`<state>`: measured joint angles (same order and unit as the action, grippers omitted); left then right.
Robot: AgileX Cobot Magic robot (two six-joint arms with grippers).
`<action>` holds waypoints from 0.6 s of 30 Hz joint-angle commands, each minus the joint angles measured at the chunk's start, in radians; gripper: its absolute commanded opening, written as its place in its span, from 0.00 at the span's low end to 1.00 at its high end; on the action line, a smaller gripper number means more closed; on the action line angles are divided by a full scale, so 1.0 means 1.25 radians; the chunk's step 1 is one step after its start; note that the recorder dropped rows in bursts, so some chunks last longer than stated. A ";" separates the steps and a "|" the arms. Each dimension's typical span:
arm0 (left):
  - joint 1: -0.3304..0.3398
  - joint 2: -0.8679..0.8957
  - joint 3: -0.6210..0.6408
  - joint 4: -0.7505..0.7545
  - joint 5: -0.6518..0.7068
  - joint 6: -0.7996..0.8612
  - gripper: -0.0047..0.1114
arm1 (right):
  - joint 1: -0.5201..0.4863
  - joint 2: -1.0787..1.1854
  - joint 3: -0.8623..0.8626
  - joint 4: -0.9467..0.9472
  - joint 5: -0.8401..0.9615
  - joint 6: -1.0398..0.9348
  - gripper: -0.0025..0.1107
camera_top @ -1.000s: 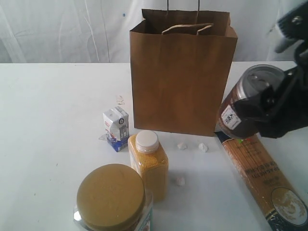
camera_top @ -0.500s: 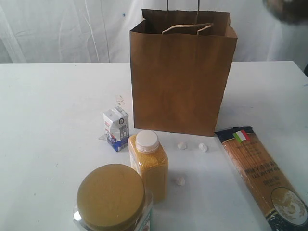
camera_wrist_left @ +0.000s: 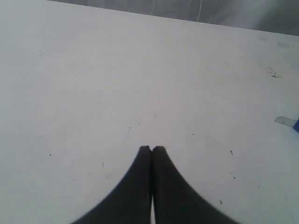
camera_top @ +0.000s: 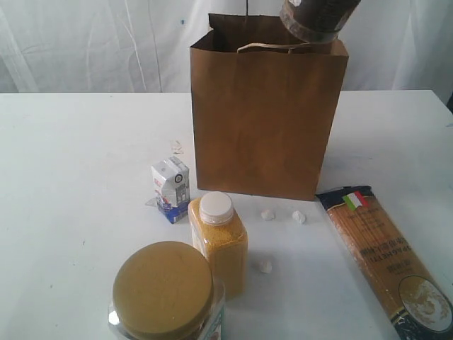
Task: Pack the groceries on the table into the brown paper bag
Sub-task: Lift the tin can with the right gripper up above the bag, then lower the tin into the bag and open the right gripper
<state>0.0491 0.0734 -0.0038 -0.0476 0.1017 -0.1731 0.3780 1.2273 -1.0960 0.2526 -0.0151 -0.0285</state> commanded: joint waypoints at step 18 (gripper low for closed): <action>-0.003 -0.003 0.003 -0.008 -0.002 -0.005 0.04 | -0.112 0.107 -0.067 -0.007 -0.132 0.251 0.21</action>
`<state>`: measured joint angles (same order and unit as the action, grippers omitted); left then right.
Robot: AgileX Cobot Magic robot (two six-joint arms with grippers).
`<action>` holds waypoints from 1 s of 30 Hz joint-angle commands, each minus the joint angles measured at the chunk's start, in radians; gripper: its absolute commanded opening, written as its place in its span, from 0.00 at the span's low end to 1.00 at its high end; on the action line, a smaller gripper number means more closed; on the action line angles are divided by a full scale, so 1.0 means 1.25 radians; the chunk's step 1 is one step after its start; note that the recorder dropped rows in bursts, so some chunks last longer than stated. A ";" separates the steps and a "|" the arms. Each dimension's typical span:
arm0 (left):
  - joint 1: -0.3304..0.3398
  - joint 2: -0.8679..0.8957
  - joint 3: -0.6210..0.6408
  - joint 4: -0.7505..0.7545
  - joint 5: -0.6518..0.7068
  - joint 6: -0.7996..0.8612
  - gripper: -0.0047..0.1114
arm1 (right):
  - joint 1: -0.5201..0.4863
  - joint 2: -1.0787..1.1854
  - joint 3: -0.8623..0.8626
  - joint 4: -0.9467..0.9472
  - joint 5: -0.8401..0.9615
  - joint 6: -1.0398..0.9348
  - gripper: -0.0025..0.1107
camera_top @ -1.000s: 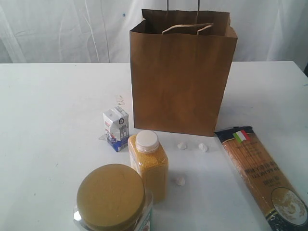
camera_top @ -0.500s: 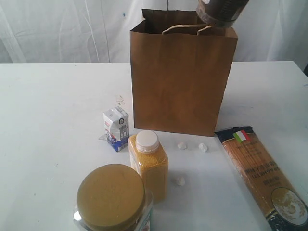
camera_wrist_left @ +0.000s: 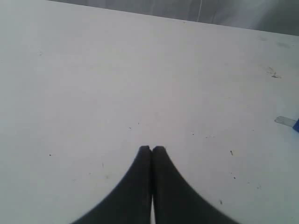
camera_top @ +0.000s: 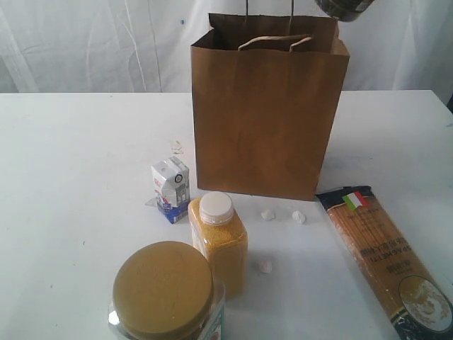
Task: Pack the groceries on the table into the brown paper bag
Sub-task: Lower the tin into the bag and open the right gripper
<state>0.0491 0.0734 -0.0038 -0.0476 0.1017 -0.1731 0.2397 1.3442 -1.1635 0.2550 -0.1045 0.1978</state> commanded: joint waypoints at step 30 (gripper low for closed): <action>-0.003 -0.003 0.003 -0.008 -0.002 -0.005 0.04 | 0.095 0.091 -0.013 -0.379 -0.112 0.132 0.21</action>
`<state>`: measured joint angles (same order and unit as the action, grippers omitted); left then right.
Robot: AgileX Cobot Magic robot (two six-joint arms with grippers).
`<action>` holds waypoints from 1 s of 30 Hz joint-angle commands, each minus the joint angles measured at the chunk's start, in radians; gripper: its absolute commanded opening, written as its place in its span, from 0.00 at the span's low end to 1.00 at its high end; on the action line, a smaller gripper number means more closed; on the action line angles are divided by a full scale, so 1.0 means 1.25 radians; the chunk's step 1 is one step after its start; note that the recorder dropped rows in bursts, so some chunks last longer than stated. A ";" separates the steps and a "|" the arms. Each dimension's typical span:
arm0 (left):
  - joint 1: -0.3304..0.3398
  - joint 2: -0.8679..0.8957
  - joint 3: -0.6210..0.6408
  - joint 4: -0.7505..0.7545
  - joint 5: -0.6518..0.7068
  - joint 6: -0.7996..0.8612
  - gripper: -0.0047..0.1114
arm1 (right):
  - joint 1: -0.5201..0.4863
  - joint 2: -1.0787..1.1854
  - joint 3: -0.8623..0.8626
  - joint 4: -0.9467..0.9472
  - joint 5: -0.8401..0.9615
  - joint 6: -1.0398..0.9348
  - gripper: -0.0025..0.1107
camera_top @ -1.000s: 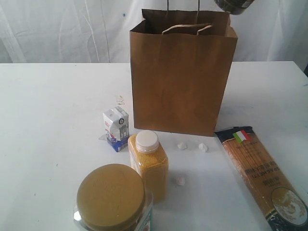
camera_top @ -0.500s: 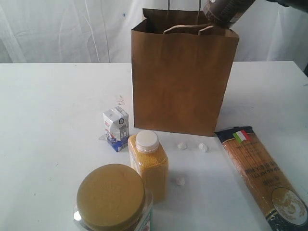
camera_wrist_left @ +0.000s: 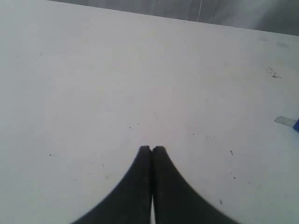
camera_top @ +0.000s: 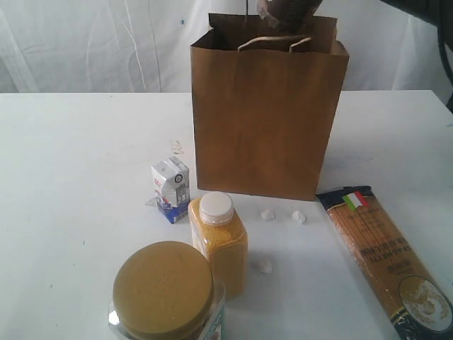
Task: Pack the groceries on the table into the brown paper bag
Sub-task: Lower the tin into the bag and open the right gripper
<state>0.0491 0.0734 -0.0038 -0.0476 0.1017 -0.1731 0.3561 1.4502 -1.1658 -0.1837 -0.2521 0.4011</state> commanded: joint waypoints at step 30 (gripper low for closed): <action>-0.003 -0.003 0.003 -0.008 -0.002 -0.005 0.04 | -0.006 0.072 -0.011 -0.028 0.141 -0.306 0.51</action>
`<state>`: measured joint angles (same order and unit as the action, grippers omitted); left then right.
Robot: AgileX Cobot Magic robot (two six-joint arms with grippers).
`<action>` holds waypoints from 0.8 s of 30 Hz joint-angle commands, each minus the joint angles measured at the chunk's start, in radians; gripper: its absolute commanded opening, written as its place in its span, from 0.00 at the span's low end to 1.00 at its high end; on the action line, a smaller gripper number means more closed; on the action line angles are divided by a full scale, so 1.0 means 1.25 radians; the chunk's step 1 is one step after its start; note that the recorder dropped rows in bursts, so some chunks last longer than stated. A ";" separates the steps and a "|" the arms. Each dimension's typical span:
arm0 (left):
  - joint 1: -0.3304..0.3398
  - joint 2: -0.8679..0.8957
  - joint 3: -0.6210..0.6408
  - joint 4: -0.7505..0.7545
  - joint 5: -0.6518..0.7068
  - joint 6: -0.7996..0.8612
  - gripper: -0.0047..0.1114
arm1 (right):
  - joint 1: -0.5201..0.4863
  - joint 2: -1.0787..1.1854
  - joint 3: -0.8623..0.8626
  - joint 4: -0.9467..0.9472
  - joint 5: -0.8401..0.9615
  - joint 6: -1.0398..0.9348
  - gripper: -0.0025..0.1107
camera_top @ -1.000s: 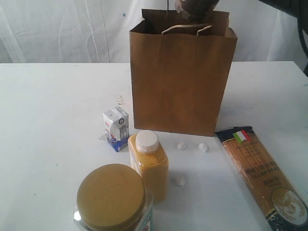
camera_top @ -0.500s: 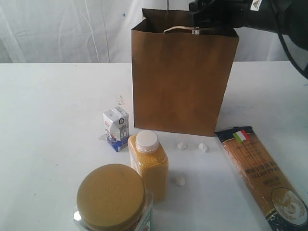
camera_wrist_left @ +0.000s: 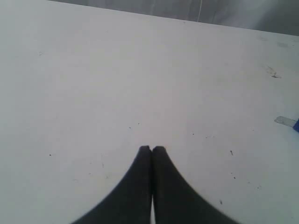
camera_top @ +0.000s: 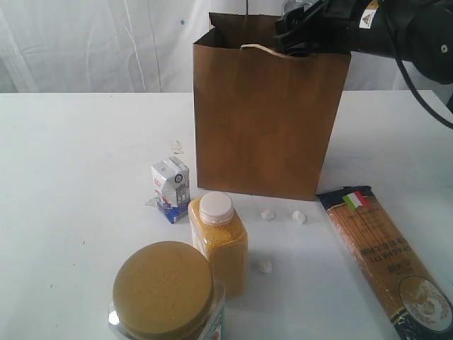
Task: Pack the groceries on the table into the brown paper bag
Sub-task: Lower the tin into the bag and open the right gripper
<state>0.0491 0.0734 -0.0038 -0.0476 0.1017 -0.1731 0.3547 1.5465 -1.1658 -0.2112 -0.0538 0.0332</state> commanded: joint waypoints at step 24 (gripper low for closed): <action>-0.003 -0.003 0.003 -0.008 -0.002 -0.005 0.04 | -0.005 0.001 -0.011 -0.004 0.014 -0.027 0.76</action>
<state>0.0491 0.0734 -0.0038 -0.0476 0.1017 -0.1731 0.3547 1.5588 -1.1758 -0.2112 -0.0087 0.0083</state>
